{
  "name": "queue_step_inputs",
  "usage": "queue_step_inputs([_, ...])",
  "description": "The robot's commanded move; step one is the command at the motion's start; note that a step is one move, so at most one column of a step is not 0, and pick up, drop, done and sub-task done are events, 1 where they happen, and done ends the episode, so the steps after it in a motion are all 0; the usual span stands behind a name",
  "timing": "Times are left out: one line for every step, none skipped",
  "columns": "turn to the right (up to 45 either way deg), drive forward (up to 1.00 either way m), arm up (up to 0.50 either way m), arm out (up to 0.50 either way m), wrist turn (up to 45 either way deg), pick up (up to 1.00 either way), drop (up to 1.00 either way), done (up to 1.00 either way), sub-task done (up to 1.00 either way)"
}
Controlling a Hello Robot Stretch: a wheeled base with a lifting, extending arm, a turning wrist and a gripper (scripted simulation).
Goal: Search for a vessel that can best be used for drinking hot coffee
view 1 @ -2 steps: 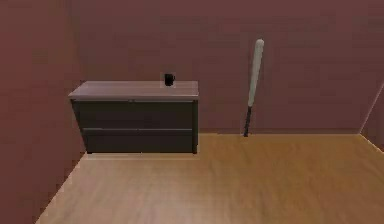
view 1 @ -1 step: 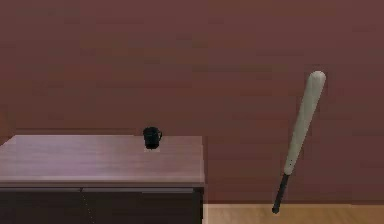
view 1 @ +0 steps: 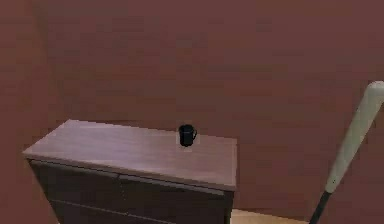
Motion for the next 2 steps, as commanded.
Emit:
queue_step_inputs([0.0,0.20,0.00,0.00,0.0,0.00,0.00,0.00,0.00])
queue_step_inputs([0.0,0.00,0.00,0.00,0.0,0.00,0.00,1.00,0.00])
